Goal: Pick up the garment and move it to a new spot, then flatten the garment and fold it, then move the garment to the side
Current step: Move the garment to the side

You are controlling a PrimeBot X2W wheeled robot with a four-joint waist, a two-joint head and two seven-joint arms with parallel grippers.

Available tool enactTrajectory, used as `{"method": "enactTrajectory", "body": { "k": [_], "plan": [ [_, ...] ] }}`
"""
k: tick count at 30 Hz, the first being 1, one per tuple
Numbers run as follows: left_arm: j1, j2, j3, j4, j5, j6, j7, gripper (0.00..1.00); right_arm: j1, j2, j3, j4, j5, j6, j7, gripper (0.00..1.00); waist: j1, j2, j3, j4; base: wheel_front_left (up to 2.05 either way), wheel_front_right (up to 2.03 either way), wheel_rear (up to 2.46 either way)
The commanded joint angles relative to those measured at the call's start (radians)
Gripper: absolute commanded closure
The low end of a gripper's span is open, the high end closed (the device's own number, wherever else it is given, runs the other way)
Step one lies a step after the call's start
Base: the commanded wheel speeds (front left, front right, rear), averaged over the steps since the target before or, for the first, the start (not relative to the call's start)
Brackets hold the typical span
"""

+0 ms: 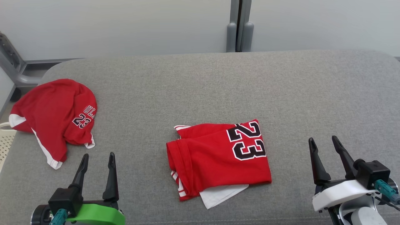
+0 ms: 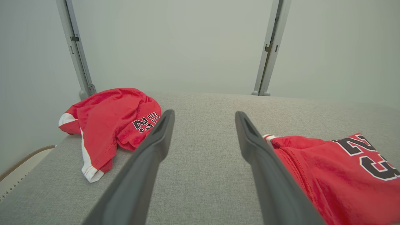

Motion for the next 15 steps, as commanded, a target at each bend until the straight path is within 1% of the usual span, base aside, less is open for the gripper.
{"method": "enactTrajectory", "body": {
  "k": [1, 5, 8, 15],
  "plan": [
    [-0.004, 0.009, -0.003, -0.004, -0.005, 0.009, -0.005, 0.0, -0.003, -0.003, 0.001, 0.004, 0.001, 0.0, -0.004, 0.0, 0.0, 0.0, 0.0, 0.002, 0.0, 0.0, 0.0],
    [-0.011, 0.008, -0.01, -0.002, -0.004, 0.007, -0.005, 0.0, -0.003, -0.004, -0.003, 0.026, 0.021, 0.0, -0.002, 0.0, 0.0, 0.0, 0.0, 0.014, 0.0, 0.0, 0.0],
    [-0.023, 0.006, -0.015, -0.004, -0.004, 0.005, -0.005, 0.0, -0.018, -0.015, 0.014, 0.061, 0.05, 0.0, 0.014, 0.0, 0.0, 0.0, 0.006, 0.033, 0.0, 0.0, 0.0],
    [-0.06, -0.005, -0.044, -0.008, -0.007, -0.008, -0.008, 0.0, -0.101, -0.062, 0.109, 0.201, 0.137, 0.0, 0.054, 0.0, 0.0, 0.0, 0.051, 0.112, 0.0, 0.0, 0.0]
  ]
}}
